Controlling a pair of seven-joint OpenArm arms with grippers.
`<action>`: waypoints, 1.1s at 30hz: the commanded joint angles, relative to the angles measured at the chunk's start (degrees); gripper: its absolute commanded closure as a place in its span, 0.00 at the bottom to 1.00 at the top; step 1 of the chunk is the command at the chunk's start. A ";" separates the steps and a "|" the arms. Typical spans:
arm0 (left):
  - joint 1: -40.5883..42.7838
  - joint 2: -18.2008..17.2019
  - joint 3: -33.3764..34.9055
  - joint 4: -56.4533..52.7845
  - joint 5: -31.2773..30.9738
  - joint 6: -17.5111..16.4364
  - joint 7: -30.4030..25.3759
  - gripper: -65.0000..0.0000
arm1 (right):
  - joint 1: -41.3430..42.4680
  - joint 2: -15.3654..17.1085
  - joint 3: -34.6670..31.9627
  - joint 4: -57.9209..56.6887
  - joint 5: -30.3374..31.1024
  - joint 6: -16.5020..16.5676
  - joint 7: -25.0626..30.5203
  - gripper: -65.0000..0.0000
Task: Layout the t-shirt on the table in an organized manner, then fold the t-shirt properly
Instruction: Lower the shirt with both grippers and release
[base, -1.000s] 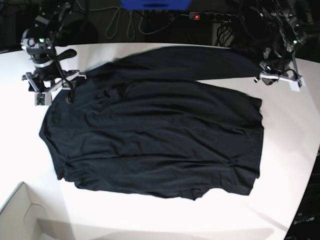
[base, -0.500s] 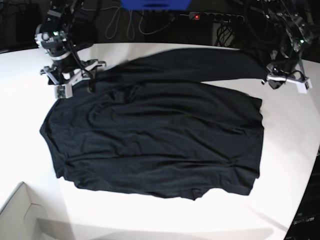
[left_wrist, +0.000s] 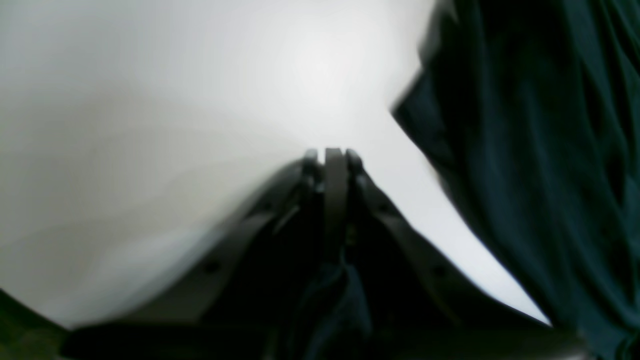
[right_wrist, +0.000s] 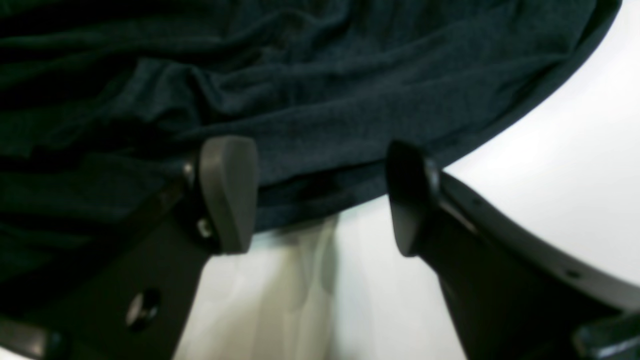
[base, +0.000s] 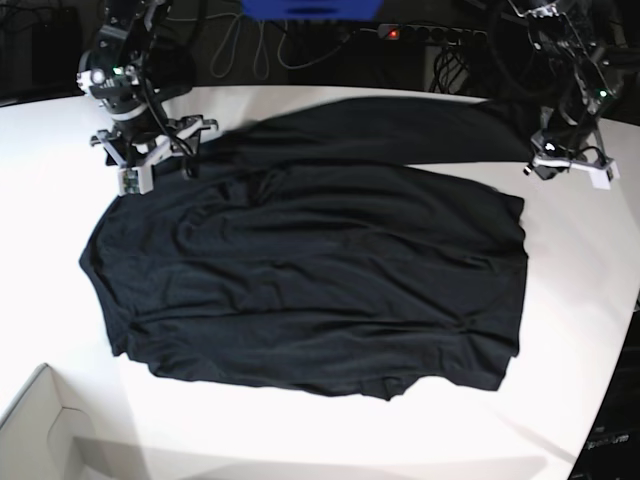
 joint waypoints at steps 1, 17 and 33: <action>-0.89 -0.41 -0.14 0.19 0.04 -0.08 -0.01 1.00 | -0.08 0.06 0.02 1.05 0.72 0.13 1.24 0.37; -4.93 -0.76 -0.23 0.63 0.30 0.27 0.26 0.99 | -0.34 -0.12 -0.06 1.40 0.72 0.13 1.24 0.37; -4.93 -1.20 -0.23 4.85 -2.34 0.45 0.61 0.62 | 1.07 0.06 -0.15 2.19 0.72 0.13 1.24 0.37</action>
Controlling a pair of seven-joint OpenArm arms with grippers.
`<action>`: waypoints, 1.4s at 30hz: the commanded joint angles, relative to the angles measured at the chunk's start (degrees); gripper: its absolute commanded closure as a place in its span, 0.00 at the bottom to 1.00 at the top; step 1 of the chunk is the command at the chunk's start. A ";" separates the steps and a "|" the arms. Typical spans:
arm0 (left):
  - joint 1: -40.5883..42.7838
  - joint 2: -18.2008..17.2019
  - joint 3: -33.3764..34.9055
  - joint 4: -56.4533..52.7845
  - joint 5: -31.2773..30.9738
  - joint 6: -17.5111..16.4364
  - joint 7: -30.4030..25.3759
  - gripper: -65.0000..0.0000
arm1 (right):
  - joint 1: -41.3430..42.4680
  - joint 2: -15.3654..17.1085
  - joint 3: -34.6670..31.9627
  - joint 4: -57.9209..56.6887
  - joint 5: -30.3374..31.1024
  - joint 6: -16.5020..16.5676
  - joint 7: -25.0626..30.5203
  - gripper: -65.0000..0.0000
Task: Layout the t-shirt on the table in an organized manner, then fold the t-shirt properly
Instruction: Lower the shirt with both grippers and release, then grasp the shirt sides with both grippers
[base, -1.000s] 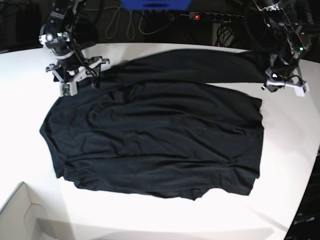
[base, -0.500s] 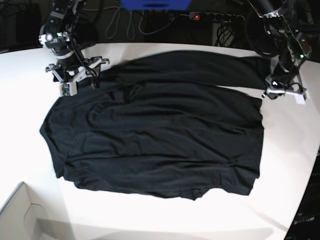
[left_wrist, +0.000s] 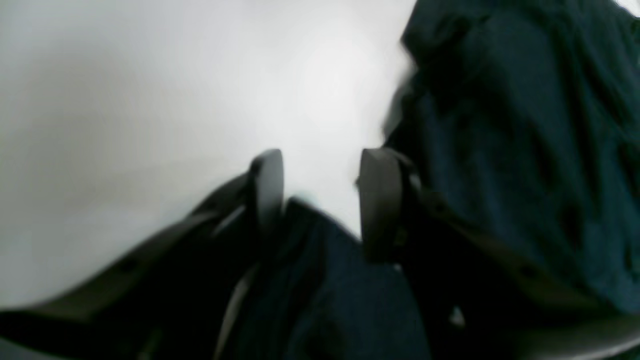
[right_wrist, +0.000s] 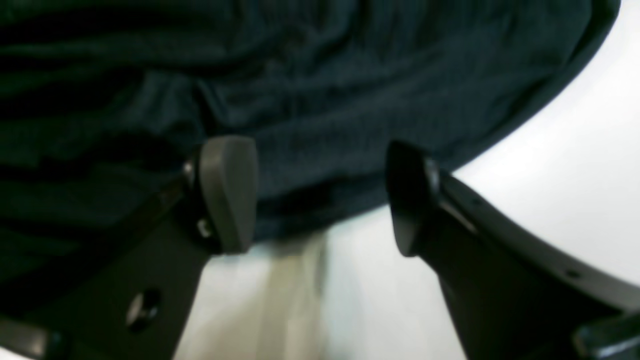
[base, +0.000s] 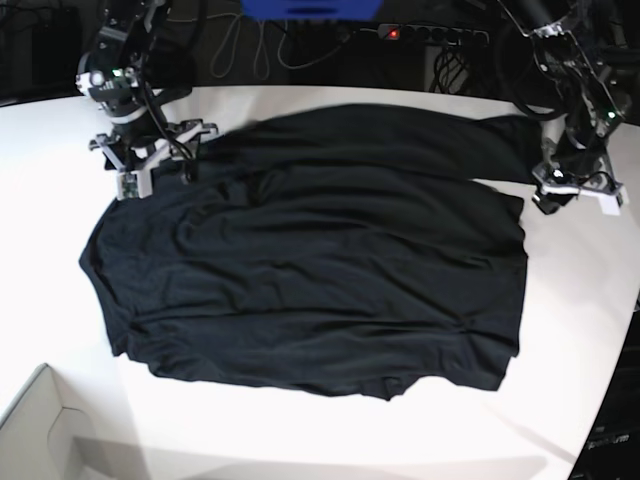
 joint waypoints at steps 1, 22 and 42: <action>-0.60 -0.70 0.21 1.97 -1.82 -0.34 -1.19 0.62 | 0.35 0.10 -0.09 1.36 0.69 0.11 1.24 0.37; -4.91 -1.75 8.47 -10.07 4.78 0.01 -1.71 0.62 | 0.52 2.30 -0.79 1.36 0.69 0.11 1.24 0.37; 2.30 0.97 2.41 6.54 4.69 -0.69 -1.01 0.62 | 2.63 2.56 -0.79 2.94 0.78 0.11 0.89 0.37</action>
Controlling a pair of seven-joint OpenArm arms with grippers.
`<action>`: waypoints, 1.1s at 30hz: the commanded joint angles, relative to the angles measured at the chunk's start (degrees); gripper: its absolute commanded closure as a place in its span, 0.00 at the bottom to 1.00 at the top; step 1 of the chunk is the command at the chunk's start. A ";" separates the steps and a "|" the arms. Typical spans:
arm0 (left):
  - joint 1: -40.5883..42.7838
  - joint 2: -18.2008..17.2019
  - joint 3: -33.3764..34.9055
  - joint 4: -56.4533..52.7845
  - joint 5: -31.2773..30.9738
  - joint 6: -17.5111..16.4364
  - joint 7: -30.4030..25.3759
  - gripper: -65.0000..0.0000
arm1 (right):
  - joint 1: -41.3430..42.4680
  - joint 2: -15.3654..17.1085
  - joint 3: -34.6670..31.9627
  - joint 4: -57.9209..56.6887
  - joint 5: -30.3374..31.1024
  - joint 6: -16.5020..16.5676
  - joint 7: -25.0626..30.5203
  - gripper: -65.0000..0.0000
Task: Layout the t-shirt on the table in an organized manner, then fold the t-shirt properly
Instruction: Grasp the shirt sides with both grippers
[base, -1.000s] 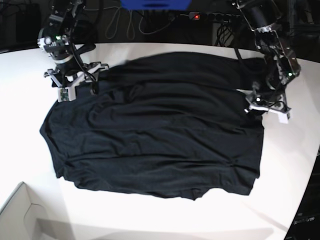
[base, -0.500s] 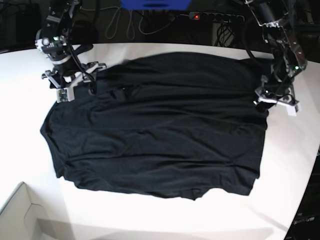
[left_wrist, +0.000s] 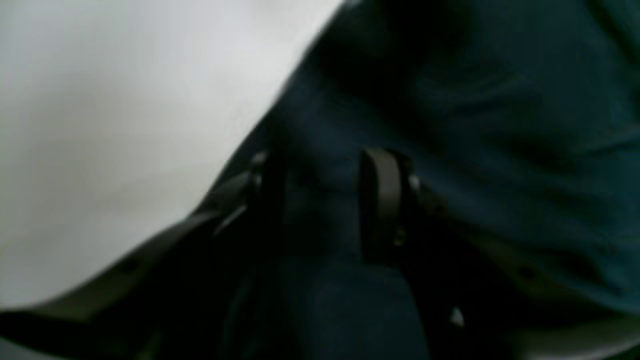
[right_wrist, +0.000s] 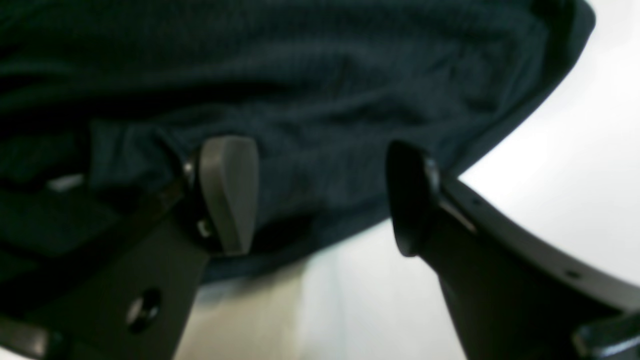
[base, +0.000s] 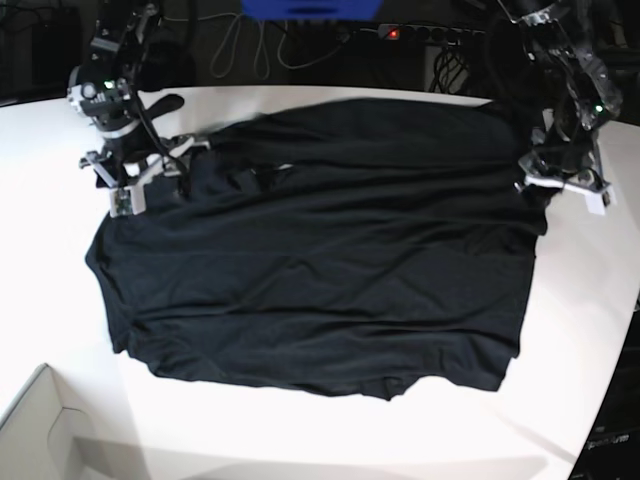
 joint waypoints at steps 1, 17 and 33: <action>-0.48 -0.95 -0.30 1.91 -0.47 -0.21 -1.38 0.62 | 0.86 0.29 0.04 1.44 0.80 0.13 1.63 0.37; -23.42 -1.66 6.11 -13.56 0.15 0.32 -2.26 0.62 | 25.66 9.43 -7.70 -22.21 0.63 -0.05 1.98 0.37; -23.42 -7.28 13.68 -31.49 -0.21 0.32 -11.49 0.62 | 29.17 16.46 -8.05 -40.85 0.63 -0.14 6.38 0.43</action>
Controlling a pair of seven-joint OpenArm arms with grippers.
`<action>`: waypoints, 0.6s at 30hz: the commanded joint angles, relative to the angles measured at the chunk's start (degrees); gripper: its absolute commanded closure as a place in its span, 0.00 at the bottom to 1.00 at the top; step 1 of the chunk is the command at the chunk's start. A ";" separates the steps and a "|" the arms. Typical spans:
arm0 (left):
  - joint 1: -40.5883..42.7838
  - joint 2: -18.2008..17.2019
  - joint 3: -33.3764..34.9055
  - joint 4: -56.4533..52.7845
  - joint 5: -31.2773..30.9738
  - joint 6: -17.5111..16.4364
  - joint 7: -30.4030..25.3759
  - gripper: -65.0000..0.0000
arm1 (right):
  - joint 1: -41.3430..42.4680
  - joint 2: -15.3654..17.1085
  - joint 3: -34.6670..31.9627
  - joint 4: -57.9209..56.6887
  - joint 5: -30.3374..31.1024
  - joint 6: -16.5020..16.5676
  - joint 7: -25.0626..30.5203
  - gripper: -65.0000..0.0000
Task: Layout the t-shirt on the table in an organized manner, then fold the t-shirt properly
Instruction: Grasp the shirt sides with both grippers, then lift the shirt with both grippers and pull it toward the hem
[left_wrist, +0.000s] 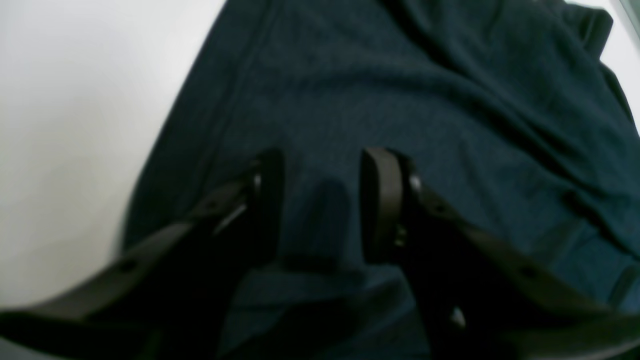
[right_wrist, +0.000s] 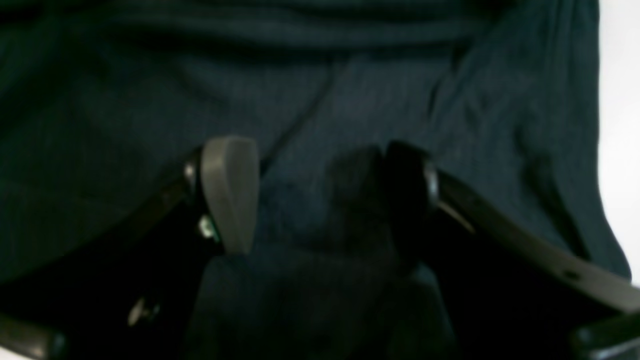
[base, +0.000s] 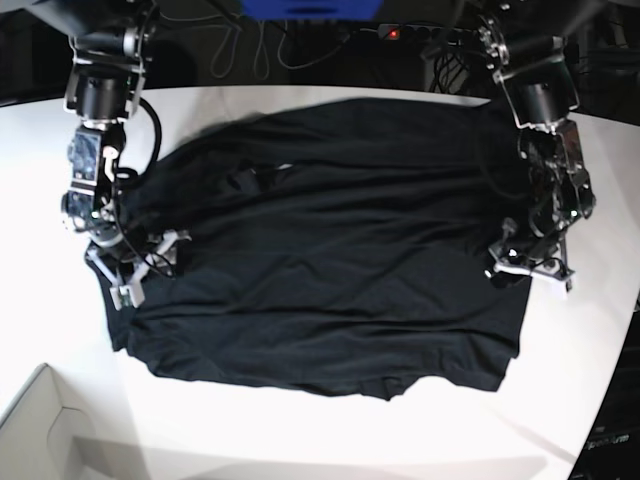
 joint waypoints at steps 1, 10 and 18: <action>-0.16 -0.72 -0.12 2.04 -0.16 -0.05 -0.10 0.62 | -0.41 0.55 0.08 2.04 0.02 0.26 -0.72 0.43; 4.06 -0.64 -0.20 9.34 -0.34 -0.23 -0.10 0.62 | -9.55 0.38 0.00 15.67 0.02 0.52 -0.81 0.43; 2.83 -0.37 -0.20 18.04 -0.34 -0.14 -0.54 0.62 | -5.33 0.55 0.26 23.23 0.02 0.26 -0.81 0.43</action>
